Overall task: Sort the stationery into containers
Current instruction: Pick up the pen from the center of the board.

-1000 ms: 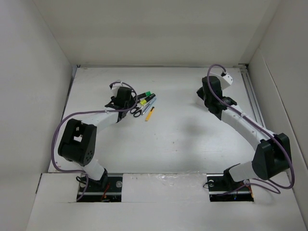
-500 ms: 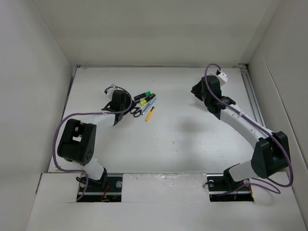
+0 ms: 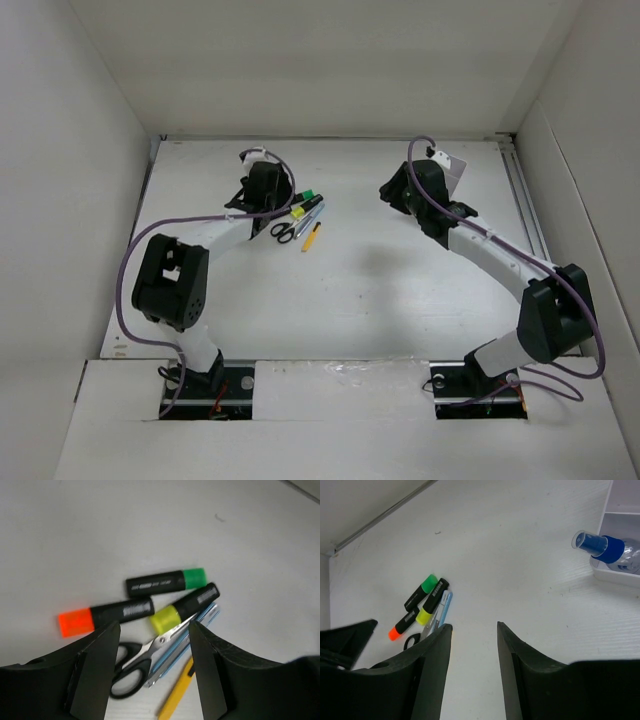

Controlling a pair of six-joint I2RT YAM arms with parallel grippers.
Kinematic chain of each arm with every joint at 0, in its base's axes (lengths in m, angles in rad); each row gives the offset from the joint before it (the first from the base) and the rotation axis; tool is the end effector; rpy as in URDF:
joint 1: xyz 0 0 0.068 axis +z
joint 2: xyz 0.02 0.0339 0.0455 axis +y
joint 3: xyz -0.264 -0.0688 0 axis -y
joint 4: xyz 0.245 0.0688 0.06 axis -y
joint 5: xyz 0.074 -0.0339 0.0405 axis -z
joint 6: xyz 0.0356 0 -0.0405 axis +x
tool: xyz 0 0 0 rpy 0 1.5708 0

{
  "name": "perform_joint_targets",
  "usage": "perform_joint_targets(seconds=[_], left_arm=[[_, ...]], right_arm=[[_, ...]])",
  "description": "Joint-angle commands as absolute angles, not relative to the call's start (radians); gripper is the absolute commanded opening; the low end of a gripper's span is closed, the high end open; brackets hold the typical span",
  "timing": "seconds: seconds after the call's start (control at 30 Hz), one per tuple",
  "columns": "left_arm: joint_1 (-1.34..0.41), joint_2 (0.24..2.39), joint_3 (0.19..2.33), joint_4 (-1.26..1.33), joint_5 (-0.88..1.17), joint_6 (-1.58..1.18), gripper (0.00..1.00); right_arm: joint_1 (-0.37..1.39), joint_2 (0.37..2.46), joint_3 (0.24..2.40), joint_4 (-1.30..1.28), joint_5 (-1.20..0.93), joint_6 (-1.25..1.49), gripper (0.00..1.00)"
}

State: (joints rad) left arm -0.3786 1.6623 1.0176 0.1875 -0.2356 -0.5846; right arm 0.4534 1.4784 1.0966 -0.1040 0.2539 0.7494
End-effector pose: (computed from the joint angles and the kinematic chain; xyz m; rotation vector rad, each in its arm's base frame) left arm 0.3501 -0.1303 0.2292 -0.3573 2.0027 -0.3722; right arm 0.3107 0.1414 0.2901 0.4626 2.0232 0.4880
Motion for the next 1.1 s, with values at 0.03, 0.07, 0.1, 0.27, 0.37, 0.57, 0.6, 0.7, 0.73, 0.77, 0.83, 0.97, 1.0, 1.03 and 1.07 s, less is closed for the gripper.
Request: perform_joint_targets(seconds=[0.03,0.07,0.1,0.27,0.37,0.57,0.6,0.7,0.73,0.77,0.83,0.97,1.0,1.03,1.07], left_arm=[[-0.374,1.776,1.191,0.169,-0.192,-0.332,0.54],[-0.374,1.801,1.219,0.152,-0.192,-0.289,0.54],[-0.374,1.851,1.242,0.135,-0.175,-0.258,0.54],[-0.374,1.933,1.336,0.086,-0.133,-0.146,0.54],[-0.374,1.933,1.338,0.106,-0.071,-0.095,0.54],[-0.374,1.985,1.426,0.020,-0.091,-0.048,0.57],[-0.374,1.994,1.439,0.006,-0.091,-0.048,0.57],[-0.374,2.031,1.474,-0.021,-0.075,-0.035,0.57],[-0.374,2.043,1.485,-0.034,-0.095,-0.035,0.57],[-0.374,2.054,1.494,-0.049,-0.095,-0.035,0.57],[-0.374,2.068,1.503,-0.060,-0.104,-0.026,0.57],[-0.374,2.080,1.541,-0.092,-0.129,-0.017,0.57],[-0.374,2.080,1.554,-0.106,-0.129,-0.017,0.57],[-0.374,2.089,1.563,-0.120,-0.129,-0.017,0.57],[-0.374,2.101,1.575,-0.133,-0.129,-0.005,0.57]], right_arm=[[0.456,1.483,1.112,-0.052,0.247,0.733,0.46],[0.456,1.494,1.112,-0.052,0.247,0.733,0.44],[0.456,1.494,1.112,-0.052,0.236,0.733,0.44],[0.456,1.494,1.112,-0.043,0.225,0.733,0.44],[0.445,1.494,1.112,-0.043,0.206,0.733,0.44],[0.436,1.494,1.103,-0.034,0.183,0.733,0.44],[0.436,1.494,1.103,-0.034,0.183,0.733,0.44],[0.436,1.485,1.094,-0.034,0.183,0.733,0.44],[0.436,1.485,1.094,-0.034,0.183,0.733,0.44],[0.427,1.476,1.094,-0.034,0.183,0.733,0.44],[0.426,1.476,1.094,-0.034,0.173,0.733,0.44],[0.426,1.476,1.094,-0.034,0.173,0.733,0.44],[0.426,1.476,1.094,-0.034,0.164,0.733,0.44],[0.426,1.476,1.094,-0.034,0.164,0.733,0.44],[0.426,1.476,1.094,-0.034,0.164,0.733,0.44]])
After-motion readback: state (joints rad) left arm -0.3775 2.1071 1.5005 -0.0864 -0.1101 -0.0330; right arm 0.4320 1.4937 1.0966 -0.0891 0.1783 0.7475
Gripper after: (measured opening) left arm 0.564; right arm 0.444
